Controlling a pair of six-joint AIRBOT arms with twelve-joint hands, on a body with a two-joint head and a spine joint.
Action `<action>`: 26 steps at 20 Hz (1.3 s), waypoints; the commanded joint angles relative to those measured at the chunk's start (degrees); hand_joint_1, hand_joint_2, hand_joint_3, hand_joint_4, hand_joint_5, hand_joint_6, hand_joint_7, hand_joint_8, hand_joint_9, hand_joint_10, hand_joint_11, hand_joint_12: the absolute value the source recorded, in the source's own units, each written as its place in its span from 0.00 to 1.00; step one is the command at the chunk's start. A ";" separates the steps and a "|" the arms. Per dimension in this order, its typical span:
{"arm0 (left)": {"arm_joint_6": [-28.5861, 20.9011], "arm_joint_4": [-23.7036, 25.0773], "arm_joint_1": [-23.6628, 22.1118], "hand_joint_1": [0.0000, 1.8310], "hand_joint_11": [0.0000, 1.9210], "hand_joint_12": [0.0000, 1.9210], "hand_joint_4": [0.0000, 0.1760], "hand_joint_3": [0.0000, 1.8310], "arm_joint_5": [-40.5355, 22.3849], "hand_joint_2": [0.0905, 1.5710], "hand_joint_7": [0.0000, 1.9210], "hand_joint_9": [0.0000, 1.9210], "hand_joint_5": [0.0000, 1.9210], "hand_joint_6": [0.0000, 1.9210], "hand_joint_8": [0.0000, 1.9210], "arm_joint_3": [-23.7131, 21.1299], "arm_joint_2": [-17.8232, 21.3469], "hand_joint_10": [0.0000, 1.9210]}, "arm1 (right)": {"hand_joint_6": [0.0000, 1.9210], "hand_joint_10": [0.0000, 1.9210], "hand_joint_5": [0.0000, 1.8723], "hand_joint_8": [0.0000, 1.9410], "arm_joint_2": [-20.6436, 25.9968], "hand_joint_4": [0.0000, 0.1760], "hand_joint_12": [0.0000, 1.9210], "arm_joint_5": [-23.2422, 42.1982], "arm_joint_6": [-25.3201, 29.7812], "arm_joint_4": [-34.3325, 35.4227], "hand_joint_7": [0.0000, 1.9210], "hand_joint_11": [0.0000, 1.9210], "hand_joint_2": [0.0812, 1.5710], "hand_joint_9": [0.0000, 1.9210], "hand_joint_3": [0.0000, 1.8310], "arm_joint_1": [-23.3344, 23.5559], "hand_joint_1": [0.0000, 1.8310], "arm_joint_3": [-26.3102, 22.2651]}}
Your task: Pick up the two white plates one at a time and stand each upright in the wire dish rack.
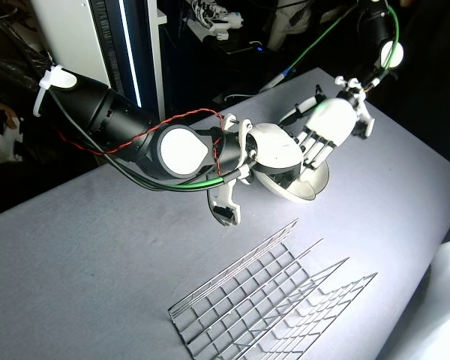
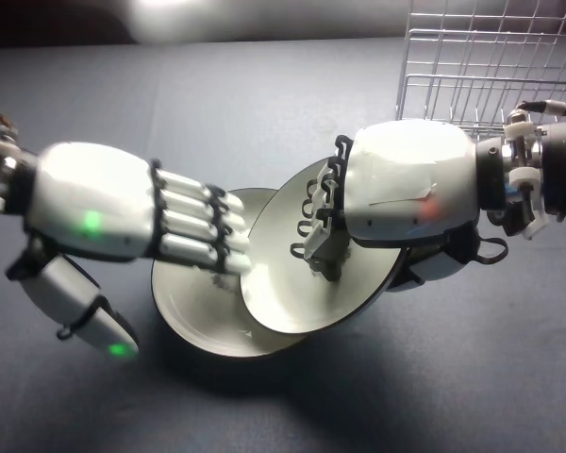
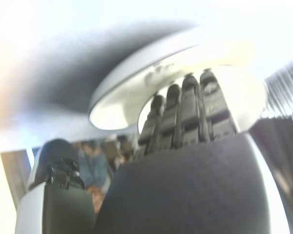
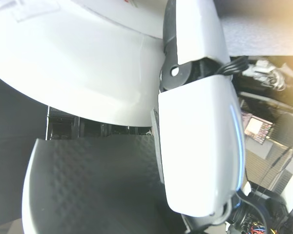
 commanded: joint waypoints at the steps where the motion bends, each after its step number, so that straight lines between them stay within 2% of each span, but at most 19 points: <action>1: -0.84 -4.59 -0.73 0.00 0.00 0.00 0.00 0.00 -2.41 0.69 0.00 0.00 0.00 0.00 0.00 -0.56 0.96 0.00 | 0.47 0.48 0.54 0.34 0.32 0.00 0.47 0.70 0.26 1.18 0.62 0.49 0.65 0.54 0.00 0.44 0.76 -0.26; 4: -2.75 -5.48 -2.10 0.00 0.00 0.00 0.00 0.00 -3.33 0.70 0.00 0.00 0.00 0.00 0.00 -1.87 3.95 0.00 | 0.44 0.46 0.55 0.31 0.31 0.00 0.47 0.96 0.26 1.26 0.64 0.49 0.64 0.56 0.00 0.99 0.76 -1.09; 5: -3.16 -5.49 -2.47 0.00 0.00 0.00 0.00 0.00 -3.71 0.70 0.00 0.00 0.00 0.00 0.00 -2.29 4.82 0.00 | 0.46 0.48 0.53 0.33 0.31 0.00 0.47 1.22 0.26 1.55 0.62 0.48 0.65 0.55 0.00 1.21 0.76 -1.29; 9: -6.27 -5.47 -3.66 0.00 0.00 0.00 0.00 0.00 -4.05 0.69 0.00 0.00 0.00 0.00 0.00 -2.83 8.35 0.00 | 0.42 0.44 0.55 0.26 0.99 0.00 0.46 2.81 0.23 6.65 0.66 0.50 0.64 0.57 0.00 2.88 0.76 -2.75; 12: -7.65 -5.47 -3.88 0.00 0.00 0.00 0.00 0.00 -4.05 0.70 0.00 0.00 0.00 0.00 0.00 -3.22 10.37 0.00 | 0.45 0.45 0.54 0.29 2.18 0.00 0.45 3.32 0.24 9.06 0.64 0.51 0.64 0.58 0.00 4.02 0.76 -4.63; 14: -8.07 -5.48 -3.88 0.00 0.00 0.00 0.00 0.00 -4.03 0.69 0.00 0.00 0.01 0.00 0.00 -3.71 11.96 0.00 | 0.50 0.45 0.51 0.33 3.34 0.00 0.44 3.93 0.25 11.22 0.61 0.53 0.65 0.58 0.00 5.06 0.76 -6.14; 15: -8.24 -5.48 -3.87 0.00 0.00 0.00 0.00 0.00 -3.87 0.69 0.00 0.00 0.00 0.00 0.00 -4.04 12.89 0.00 | 0.45 0.42 0.53 0.28 4.11 0.00 0.39 4.72 0.26 12.60 0.64 0.55 0.64 0.59 0.00 5.55 0.76 -7.04; 17: -8.39 -5.60 -3.88 0.00 0.00 0.00 0.00 0.00 -3.46 0.69 0.00 0.00 0.01 0.00 0.00 -4.70 14.28 0.00 | 0.44 0.44 0.57 0.24 4.92 0.00 0.37 5.76 0.35 13.42 0.65 0.54 0.64 0.58 0.00 6.23 0.76 -8.15; 18: -8.40 -6.20 -3.88 0.00 0.00 0.00 0.00 0.00 -3.39 0.68 0.00 0.00 0.01 0.00 0.00 -5.26 15.24 0.00 | 0.42 0.41 0.55 0.24 5.64 0.00 0.35 6.04 0.45 13.99 0.66 0.56 0.63 0.60 0.00 6.75 0.76 -9.02; 19: -8.48 -7.09 -3.88 0.00 0.00 0.00 0.00 0.00 -3.13 0.68 0.00 0.00 0.01 0.00 0.00 -5.64 15.97 0.00 | 0.48 0.43 0.52 0.30 6.60 0.00 0.37 6.01 0.60 14.95 0.63 0.54 0.65 0.58 0.00 7.18 0.76 -10.12; 20: -8.54 -7.92 -3.85 0.00 0.01 0.00 0.00 0.00 -3.08 0.69 0.00 0.00 0.02 0.01 0.00 -5.97 16.53 0.00 | 0.43 0.34 0.56 0.22 7.26 0.00 0.65 6.02 0.78 15.22 0.64 0.49 0.64 0.61 0.00 7.59 0.81 -10.81; 21: -8.55 -8.40 -3.83 0.00 0.00 0.00 0.00 0.00 -3.08 0.69 0.00 0.00 0.01 0.00 0.00 -6.34 17.10 0.00 | 0.46 0.40 0.55 0.25 7.69 0.00 0.52 6.03 0.82 15.57 0.63 0.50 0.64 0.60 0.00 7.97 0.77 -11.35; 22: -8.55 -8.55 -3.79 0.00 0.00 0.00 0.00 0.00 -3.19 0.69 0.00 0.00 0.00 0.00 0.00 -6.63 17.50 0.00 | 0.49 0.45 0.53 0.31 8.21 0.00 0.47 6.03 0.83 16.27 0.61 0.50 0.65 0.57 0.00 8.41 0.76 -11.91; 23: -8.55 -8.55 -3.79 0.00 0.00 0.00 0.00 0.00 -3.48 0.69 0.00 0.00 0.00 0.00 0.00 -6.61 17.57 0.00 | 0.51 0.47 0.51 0.35 8.62 0.00 0.45 6.03 0.86 16.98 0.59 0.51 0.66 0.56 0.00 8.69 0.76 -12.35; 26: -8.72 -8.92 -3.64 0.00 0.00 0.00 0.00 0.00 -3.98 0.69 0.00 0.00 0.00 0.00 0.00 -6.85 18.36 0.00 | 0.53 0.46 0.50 0.35 9.93 0.00 0.42 6.05 1.15 19.99 0.59 0.51 0.66 0.56 0.00 9.80 0.76 -13.92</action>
